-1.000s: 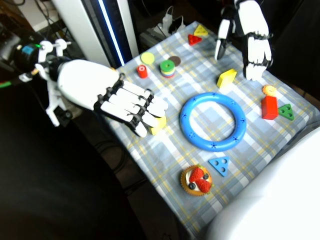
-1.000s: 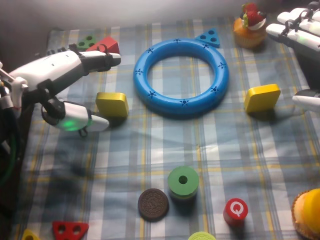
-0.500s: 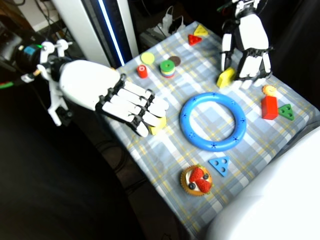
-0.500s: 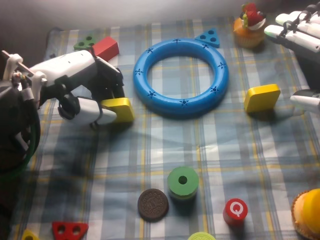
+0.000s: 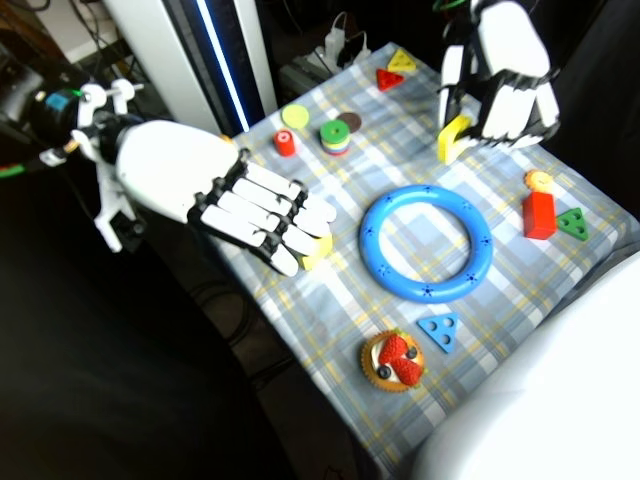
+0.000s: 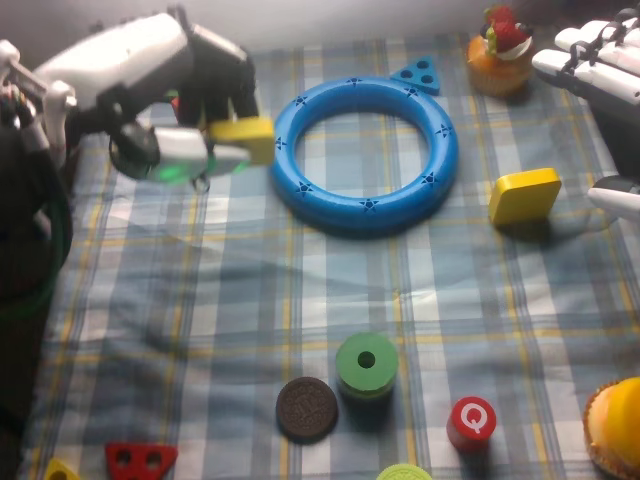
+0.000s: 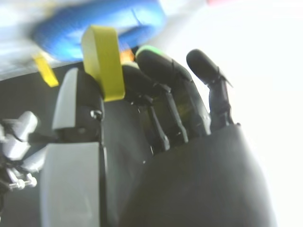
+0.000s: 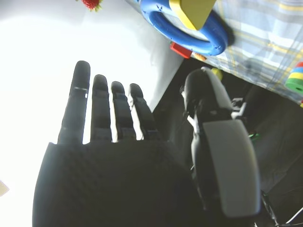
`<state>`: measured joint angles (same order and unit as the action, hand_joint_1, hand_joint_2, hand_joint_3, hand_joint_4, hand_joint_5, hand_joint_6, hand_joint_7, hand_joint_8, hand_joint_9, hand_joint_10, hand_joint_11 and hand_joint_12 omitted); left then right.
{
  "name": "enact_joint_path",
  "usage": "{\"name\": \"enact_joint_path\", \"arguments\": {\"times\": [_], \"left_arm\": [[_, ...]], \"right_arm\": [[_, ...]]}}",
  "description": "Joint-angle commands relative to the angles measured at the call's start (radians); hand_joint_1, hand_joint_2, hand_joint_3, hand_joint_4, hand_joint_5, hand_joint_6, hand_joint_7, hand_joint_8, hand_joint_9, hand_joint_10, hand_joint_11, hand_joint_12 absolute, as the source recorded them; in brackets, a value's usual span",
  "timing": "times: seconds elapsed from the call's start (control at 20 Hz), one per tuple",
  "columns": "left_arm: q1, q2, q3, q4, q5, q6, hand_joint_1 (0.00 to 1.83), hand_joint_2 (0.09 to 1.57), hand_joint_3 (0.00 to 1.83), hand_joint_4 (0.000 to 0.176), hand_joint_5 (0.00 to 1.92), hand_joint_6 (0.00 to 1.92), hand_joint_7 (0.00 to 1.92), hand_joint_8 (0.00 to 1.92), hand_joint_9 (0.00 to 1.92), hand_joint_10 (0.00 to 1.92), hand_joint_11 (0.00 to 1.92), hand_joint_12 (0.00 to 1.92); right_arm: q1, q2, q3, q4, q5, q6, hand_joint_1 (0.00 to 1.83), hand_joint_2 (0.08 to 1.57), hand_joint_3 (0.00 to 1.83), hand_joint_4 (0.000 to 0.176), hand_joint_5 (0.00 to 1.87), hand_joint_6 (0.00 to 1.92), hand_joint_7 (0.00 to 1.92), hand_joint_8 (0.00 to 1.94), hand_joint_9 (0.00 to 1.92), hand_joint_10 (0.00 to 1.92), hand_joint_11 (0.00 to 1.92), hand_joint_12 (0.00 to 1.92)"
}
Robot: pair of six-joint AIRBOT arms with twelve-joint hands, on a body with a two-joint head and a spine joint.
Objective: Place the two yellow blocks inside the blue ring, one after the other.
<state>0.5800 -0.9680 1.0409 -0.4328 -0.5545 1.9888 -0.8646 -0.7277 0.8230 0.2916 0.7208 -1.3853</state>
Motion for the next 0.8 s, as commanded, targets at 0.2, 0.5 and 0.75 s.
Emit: {"name": "enact_joint_path", "arguments": {"times": [0.2, 0.5, 0.75], "left_arm": [[-0.145, -0.153, 0.154, -0.004, 0.067, -0.005, 1.14, 1.15, 0.00, 0.000, 0.91, 1.09, 1.20, 1.91, 1.39, 1.92, 1.40, 1.92], [-0.154, -0.325, 0.363, -0.174, 0.211, 0.016, 1.11, 1.14, 0.00, 0.000, 0.92, 1.08, 0.94, 1.92, 1.19, 1.92, 1.27, 1.92], [-0.144, -0.345, 0.367, -0.248, 0.226, 0.121, 0.98, 1.14, 0.00, 0.017, 0.45, 0.51, 0.55, 0.70, 0.40, 1.05, 0.00, 1.65]], "right_arm": [[0.009, -0.007, 0.009, -0.009, 0.127, 0.004, 0.53, 1.32, 0.00, 0.000, 0.00, 0.00, 0.00, 0.00, 0.04, 0.01, 0.00, 0.43], [0.009, -0.022, 0.017, -0.014, 0.126, 0.005, 0.51, 1.31, 0.00, 0.000, 0.00, 0.00, 0.00, 0.00, 0.06, 0.01, 0.00, 0.68], [0.009, -0.030, 0.027, -0.020, 0.122, 0.027, 0.47, 1.34, 0.00, 0.000, 0.00, 0.00, 0.00, 0.00, 0.02, 0.01, 0.00, 0.59]]}}
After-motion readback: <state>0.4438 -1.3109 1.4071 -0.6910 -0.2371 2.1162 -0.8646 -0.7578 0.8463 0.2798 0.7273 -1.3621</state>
